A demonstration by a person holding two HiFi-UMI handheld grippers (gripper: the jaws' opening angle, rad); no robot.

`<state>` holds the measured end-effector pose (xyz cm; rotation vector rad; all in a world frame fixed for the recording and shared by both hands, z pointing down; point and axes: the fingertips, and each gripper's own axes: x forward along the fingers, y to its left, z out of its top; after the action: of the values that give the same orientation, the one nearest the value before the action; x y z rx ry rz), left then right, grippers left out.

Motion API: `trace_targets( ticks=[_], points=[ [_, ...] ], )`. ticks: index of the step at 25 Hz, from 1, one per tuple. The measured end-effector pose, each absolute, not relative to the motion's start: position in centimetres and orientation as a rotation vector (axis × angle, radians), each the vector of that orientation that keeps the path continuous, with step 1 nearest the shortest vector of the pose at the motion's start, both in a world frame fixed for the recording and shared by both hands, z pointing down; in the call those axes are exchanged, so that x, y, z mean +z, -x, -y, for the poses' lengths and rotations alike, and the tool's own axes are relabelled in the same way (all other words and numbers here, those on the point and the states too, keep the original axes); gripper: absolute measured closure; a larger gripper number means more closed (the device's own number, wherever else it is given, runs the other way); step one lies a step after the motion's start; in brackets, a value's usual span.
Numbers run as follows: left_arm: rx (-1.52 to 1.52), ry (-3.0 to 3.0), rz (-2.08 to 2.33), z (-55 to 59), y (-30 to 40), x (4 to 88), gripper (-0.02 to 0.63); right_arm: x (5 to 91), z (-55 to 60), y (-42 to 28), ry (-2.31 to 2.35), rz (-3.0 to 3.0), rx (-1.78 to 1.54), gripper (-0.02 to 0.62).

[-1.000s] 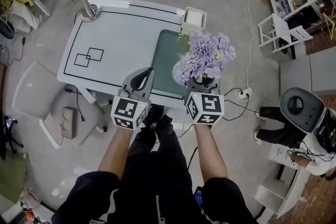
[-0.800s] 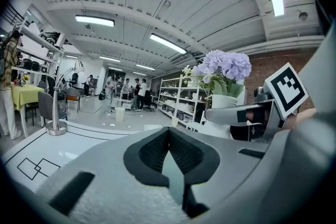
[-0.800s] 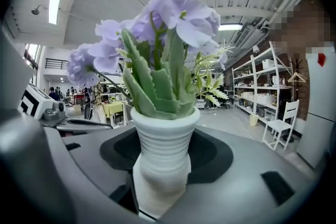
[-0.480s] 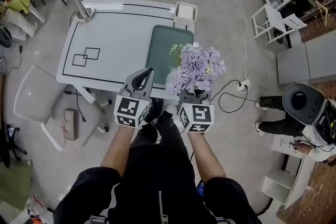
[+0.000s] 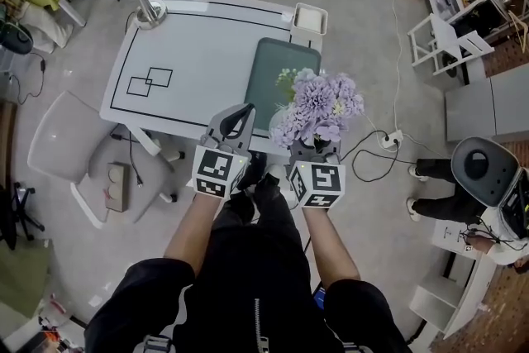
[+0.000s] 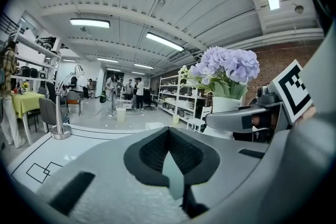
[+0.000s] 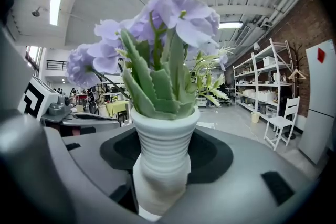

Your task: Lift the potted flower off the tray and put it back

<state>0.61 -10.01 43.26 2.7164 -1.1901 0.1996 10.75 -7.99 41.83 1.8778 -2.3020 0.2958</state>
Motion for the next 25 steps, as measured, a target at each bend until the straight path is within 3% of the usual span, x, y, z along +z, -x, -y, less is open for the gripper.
trace_targets(
  ticks=[25],
  points=[
    [0.192,-2.645,1.206,10.4,0.8,44.9,0.601,43.0,8.5,-9.2,-1.794,2.331,0.296,0.353]
  ],
)
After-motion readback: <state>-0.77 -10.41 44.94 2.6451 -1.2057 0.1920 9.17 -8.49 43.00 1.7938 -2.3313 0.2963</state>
